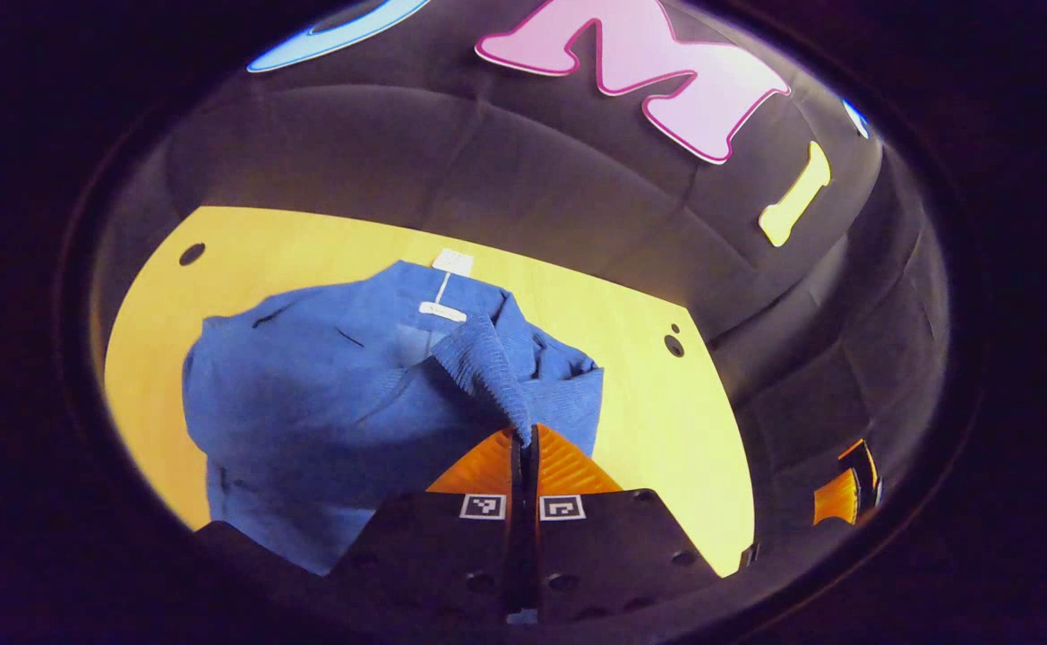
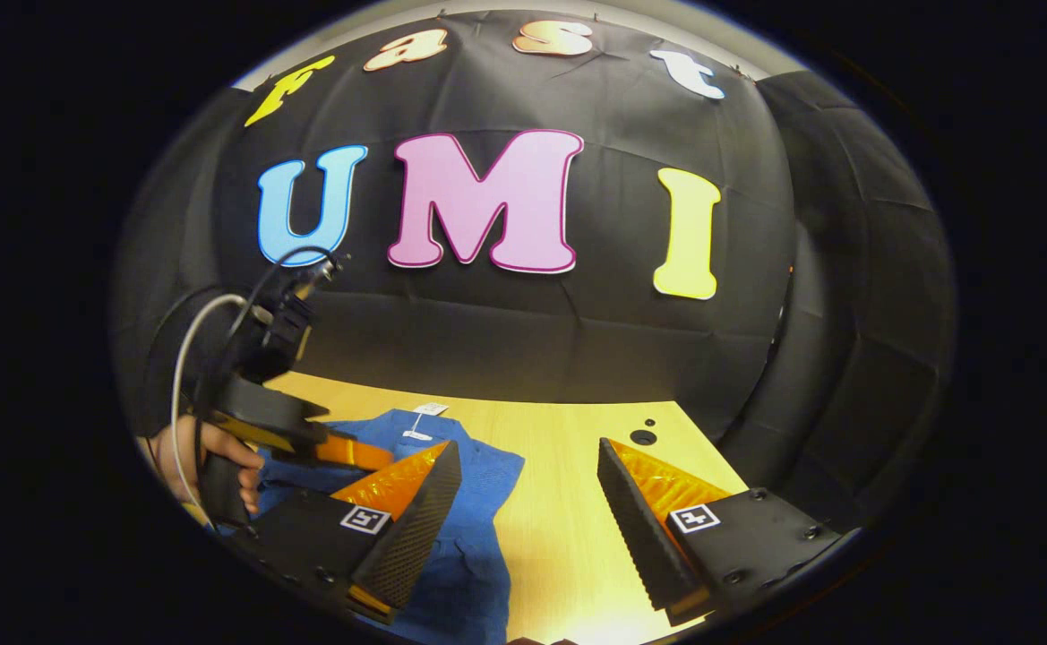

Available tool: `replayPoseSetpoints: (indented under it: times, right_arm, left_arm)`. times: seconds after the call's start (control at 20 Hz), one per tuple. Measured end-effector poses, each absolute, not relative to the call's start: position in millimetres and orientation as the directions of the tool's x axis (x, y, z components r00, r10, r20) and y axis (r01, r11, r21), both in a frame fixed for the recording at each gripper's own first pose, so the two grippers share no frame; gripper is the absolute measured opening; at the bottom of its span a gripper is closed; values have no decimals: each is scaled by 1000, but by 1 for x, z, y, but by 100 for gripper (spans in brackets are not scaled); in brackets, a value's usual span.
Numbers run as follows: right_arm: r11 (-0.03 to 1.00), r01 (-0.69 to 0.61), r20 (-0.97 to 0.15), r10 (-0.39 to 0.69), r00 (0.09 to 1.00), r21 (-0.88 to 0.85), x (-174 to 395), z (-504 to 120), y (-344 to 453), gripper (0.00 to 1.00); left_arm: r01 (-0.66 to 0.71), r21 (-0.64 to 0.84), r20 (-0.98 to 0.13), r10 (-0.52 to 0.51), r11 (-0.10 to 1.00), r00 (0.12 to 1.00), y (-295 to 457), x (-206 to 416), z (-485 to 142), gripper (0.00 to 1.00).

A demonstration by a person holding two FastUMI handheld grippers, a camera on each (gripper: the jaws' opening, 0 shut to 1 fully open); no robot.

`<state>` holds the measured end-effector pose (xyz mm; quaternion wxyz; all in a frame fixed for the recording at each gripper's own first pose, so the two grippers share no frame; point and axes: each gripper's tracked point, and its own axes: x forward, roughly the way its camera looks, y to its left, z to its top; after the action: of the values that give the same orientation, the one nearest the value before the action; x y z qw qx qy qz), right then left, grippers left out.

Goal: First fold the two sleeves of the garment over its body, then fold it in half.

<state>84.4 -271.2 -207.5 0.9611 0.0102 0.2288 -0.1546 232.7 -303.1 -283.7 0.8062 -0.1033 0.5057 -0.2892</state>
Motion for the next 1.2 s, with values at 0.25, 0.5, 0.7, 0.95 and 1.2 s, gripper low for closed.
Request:
replayPoseSetpoints:
  times: [0.25, 0.5, 0.7, 0.95, 1.2]
  right_arm:
    - [923, 383, -464, -353, 812, -33, 63, -214, -299, 97]
    - [914, 403, -483, -377, 791, -53, 39, -213, -295, 97]
    - [915, 399, -472, -381, 795, -67, 8, -191, -264, 97]
    - [924, 369, -489, -368, 791, -98, -39, -176, -205, 97]
    - [906, 424, -723, -296, 624, -5, -126, -228, -145, 98]
  left_arm:
    - [392, -481, -768, -593, 784, 242, -338, 213, -310, 24]
    - [338, -536, -720, -628, 774, 296, -307, 205, -300, 84]
    - [462, -445, -452, -638, 767, 623, -231, 199, -196, 81]
    - [497, -394, -259, -613, 773, 747, -124, 149, -125, 82]
    - [418, -315, -464, -522, 852, 716, 1, 77, -187, 83]
